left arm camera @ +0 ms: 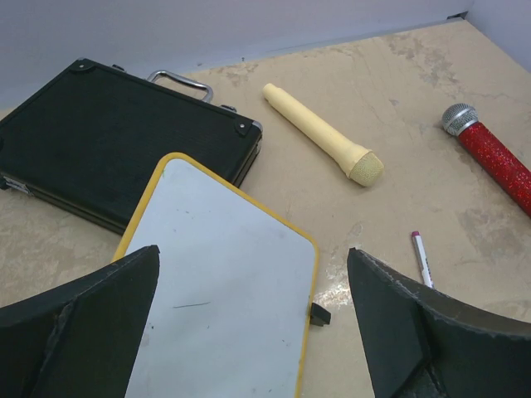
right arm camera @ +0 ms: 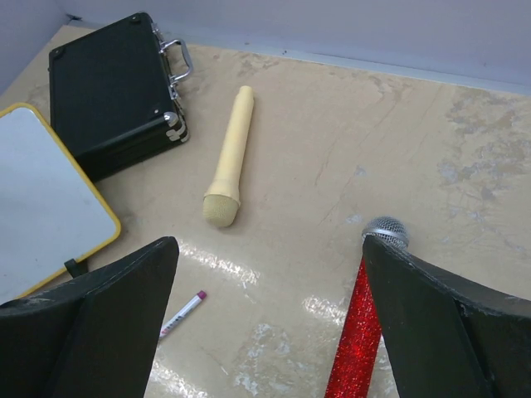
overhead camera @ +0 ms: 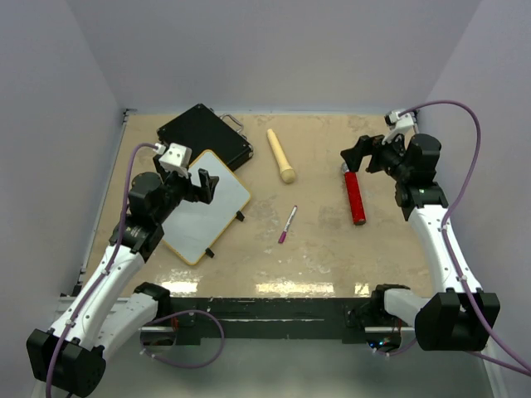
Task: Write a sentence on the whiteboard
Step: Pick up the whiteboard marker from the center of the board.
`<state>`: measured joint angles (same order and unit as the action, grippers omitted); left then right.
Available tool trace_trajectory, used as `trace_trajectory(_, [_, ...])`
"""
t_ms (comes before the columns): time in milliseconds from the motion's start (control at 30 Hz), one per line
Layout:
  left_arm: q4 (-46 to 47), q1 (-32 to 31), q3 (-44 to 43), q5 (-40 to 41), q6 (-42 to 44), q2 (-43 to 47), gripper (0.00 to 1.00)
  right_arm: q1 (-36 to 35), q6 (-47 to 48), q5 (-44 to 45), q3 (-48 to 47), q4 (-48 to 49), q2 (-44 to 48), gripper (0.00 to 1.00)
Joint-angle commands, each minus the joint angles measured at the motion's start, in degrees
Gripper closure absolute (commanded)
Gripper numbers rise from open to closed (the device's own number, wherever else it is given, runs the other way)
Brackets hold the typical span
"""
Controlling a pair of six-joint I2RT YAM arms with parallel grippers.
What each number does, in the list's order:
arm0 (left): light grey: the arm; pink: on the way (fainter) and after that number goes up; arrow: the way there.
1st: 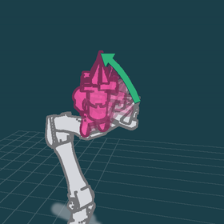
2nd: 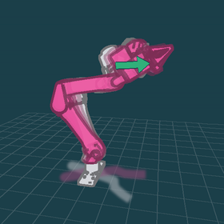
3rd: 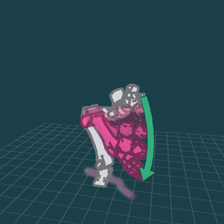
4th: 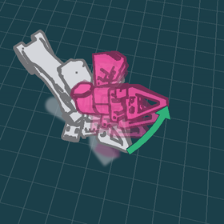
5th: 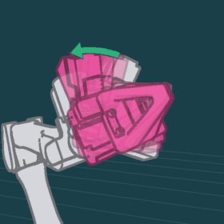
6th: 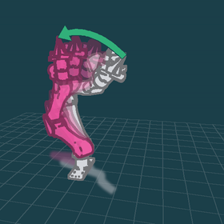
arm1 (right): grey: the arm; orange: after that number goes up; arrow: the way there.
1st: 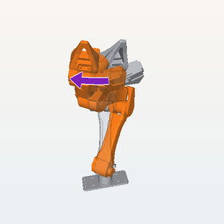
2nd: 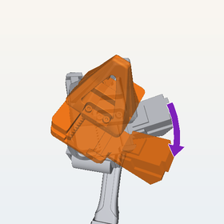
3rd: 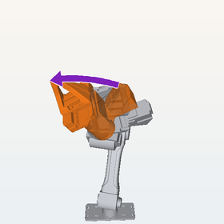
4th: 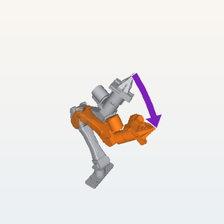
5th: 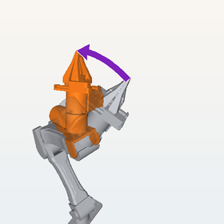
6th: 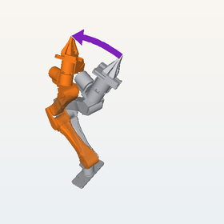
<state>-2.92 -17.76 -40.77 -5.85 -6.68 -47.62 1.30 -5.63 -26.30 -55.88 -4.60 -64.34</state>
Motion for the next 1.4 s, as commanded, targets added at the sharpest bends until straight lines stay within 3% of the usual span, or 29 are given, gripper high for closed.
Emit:
trace_trajectory(0, [1.07,0.09,-1.24,-1.36,-0.35,0.59,0.0,0.28,-0.79,0.29,0.24,2.67,1.76,0.01])
trace_trajectory(600, [1.33,0.09,-1.15,-2.5,-0.53,0.15,0.0,0.37,-0.09,-1.55,1.21,3.11,1.49,0.01])
trace_trajectory(800, [5.29,1.14,-0.89,-13.82,-3.51,-1.07,0.0,0.37,13.06,-11.82,2.61,1.97,1.93,0.01])
trace_trajectory(933, [7.57,1.32,-0.8,-21.99,-5.0,-2.66,0.0,0.28,23.54,-24.47,4.72,-0.58,2.63,0.02])
trace_trajectory(1100, [9.77,-1.56,-0.62,-27.28,-10.37,-5.29,0.04,0.37,30.92,-23.18,4.03,-6.2,1.76,0.01])
trace_trajectory(1200, [9.86,-7.52,-1.06,-24.22,-11.69,-7.74,0.04,0.28,35.74,-22.91,3.41,-9.79,0.44,0.01])
trace_trajectory(1367, [3.36,-17.56,-5.98,-11.31,-10.81,-15.04,0.05,0.28,39.38,-21.43,3.84,-11.4,0.26,0.01])
